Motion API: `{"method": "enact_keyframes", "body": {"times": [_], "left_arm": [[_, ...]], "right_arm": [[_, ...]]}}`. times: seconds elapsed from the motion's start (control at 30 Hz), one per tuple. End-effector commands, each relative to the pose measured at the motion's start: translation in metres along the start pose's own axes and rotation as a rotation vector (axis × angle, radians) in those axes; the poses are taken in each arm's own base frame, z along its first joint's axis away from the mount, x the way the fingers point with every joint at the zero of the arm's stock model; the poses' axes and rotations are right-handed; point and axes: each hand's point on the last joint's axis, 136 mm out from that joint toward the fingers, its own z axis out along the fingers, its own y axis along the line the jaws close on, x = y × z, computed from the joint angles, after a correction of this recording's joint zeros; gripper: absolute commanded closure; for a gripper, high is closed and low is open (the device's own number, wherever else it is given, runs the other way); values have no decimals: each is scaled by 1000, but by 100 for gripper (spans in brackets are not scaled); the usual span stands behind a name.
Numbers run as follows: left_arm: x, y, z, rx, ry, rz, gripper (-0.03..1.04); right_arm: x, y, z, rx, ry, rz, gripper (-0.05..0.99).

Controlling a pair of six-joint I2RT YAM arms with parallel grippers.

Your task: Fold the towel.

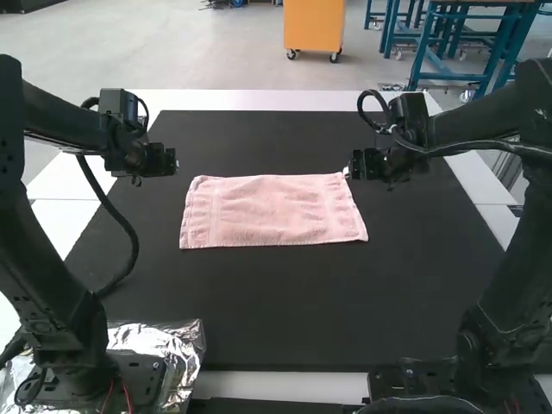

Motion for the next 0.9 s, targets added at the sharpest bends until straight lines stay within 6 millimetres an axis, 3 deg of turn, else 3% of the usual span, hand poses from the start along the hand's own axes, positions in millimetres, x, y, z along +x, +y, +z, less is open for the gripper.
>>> {"method": "enact_keyframes", "body": {"times": [0.0,0.23,0.37,0.63,0.87], "left_arm": [[-3,-8,11,21,-3,8,5],[15,-31,38,53,59,59,5],[21,-41,51,67,73,74,5],[11,-45,72,70,55,75,5],[17,-46,93,65,91,78,5]], "right_arm": [[-3,11,14,6,6,-46,3],[-18,2,39,73,-39,-73,2],[-17,-1,54,74,-20,-89,3],[-20,-4,77,76,-6,-112,3],[-13,-8,99,78,24,-116,3]]}}
